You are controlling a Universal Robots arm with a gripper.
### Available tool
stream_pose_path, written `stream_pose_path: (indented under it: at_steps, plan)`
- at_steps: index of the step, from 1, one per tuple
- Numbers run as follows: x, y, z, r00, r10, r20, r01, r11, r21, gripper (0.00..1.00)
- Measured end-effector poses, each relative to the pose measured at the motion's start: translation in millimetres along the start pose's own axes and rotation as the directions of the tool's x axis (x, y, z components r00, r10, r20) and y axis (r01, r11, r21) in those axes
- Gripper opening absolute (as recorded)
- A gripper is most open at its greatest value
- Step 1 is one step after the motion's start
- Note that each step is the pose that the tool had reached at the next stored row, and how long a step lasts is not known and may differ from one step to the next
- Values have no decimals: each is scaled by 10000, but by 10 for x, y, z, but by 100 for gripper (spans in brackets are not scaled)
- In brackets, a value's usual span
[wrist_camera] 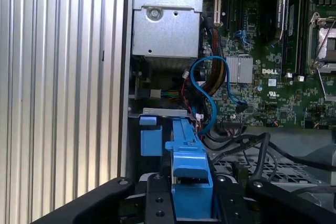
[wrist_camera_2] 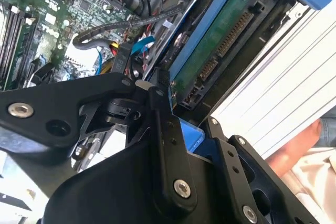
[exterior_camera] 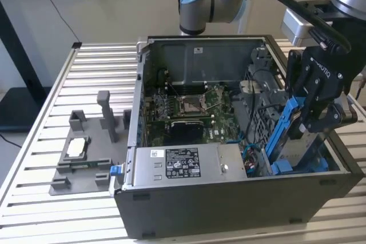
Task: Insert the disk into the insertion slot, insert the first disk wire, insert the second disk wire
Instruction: 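Insert the disk into the insertion slot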
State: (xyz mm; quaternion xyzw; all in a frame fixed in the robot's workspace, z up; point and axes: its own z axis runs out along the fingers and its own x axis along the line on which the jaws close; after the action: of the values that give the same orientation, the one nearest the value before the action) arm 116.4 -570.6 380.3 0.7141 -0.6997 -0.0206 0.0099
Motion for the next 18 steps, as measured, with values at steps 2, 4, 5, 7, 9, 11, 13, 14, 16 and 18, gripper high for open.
stream_pose_path:
  at_steps: [2,4,5,7,9,11,13,14,16,18]
  plan:
    - [0,0,0,10000,1,0,-1,10000,0,32]
    - [0,0,0,10000,4,1,-4,10000,0,32]
    - [0,0,1,10000,5,1,-5,10000,0,32]
    - [0,0,1,10000,8,2,-8,10000,0,32]
    - [0,0,1,10000,8,1,-8,10000,0,32]
    - [0,0,0,10000,9,2,-9,10000,0,32]
    - [-1,-2,2,10000,5,10,-5,10000,4,33]
    - [0,-2,1,10000,6,4,-6,10000,1,33]
    - [0,-1,1,10000,8,2,-8,10000,1,40]
    - [0,0,1,10000,9,3,-9,10000,0,40]
